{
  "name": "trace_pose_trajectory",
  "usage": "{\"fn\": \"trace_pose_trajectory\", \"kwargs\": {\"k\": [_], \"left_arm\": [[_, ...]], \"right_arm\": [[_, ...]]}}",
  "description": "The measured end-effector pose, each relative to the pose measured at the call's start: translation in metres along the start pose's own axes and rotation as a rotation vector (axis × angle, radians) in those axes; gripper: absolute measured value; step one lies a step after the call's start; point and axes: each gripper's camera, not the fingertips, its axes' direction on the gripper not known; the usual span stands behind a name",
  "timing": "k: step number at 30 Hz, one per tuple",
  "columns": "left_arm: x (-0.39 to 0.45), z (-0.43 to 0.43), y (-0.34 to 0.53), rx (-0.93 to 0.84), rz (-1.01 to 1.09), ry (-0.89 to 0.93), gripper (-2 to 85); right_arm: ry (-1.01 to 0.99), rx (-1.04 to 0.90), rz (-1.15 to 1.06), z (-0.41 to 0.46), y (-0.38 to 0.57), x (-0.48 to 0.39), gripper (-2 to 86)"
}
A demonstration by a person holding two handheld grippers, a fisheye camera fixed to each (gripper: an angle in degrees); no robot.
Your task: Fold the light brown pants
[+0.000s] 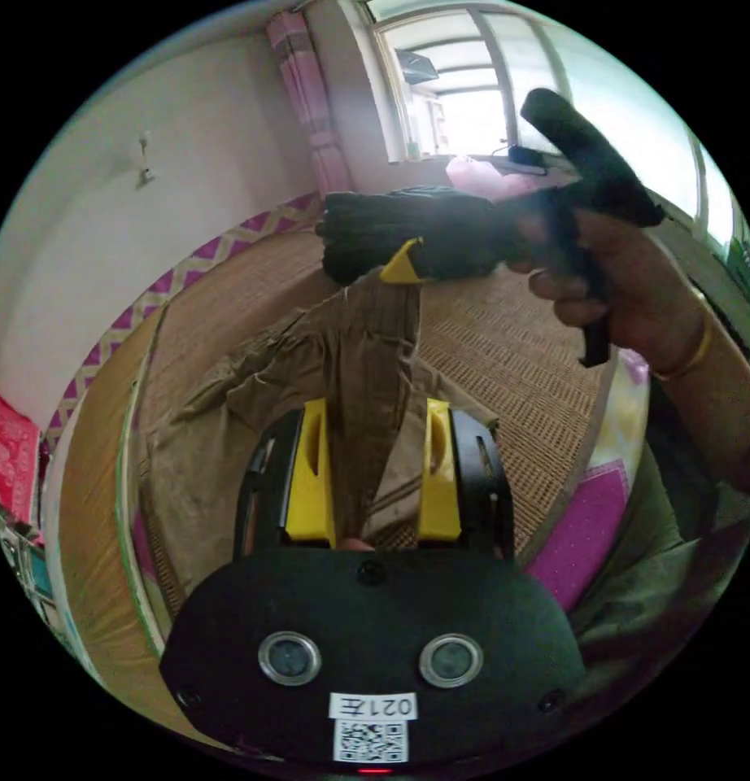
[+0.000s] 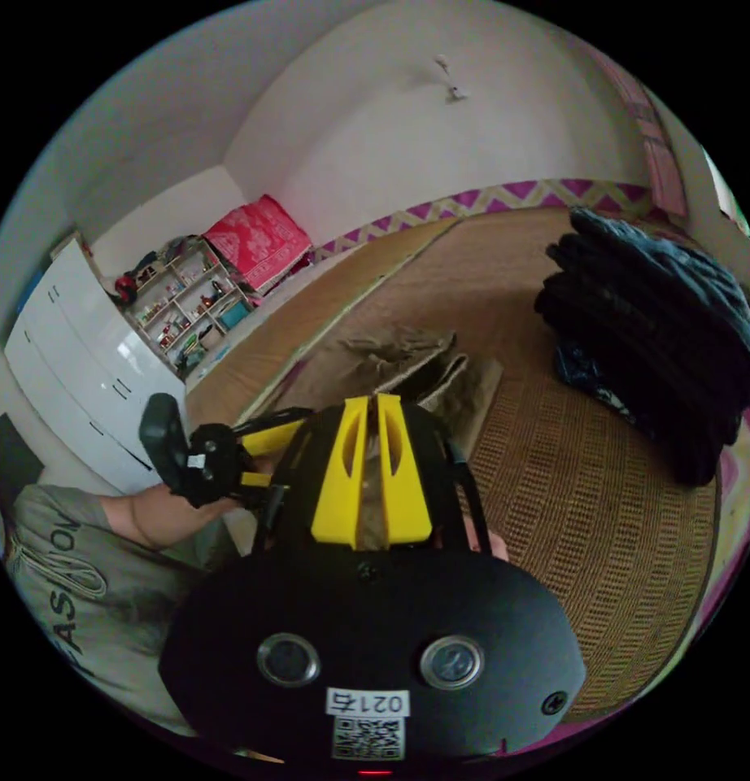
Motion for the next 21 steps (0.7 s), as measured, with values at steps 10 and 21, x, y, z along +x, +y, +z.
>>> {"fn": "trace_pose_trajectory", "kwargs": {"k": [10, 21], "left_arm": [[-0.228, -0.17, 0.061, 0.36, -0.584, 0.144, -0.5], [-0.496, -0.19, 0.335, 0.436, -1.461, 0.311, 2.7]], "right_arm": [[0.103, 0.158, -0.114, -0.07, -0.033, -0.073, -0.5], [-0.038, -0.04, -0.095, -0.006, -0.052, -0.128, -0.1]]}}
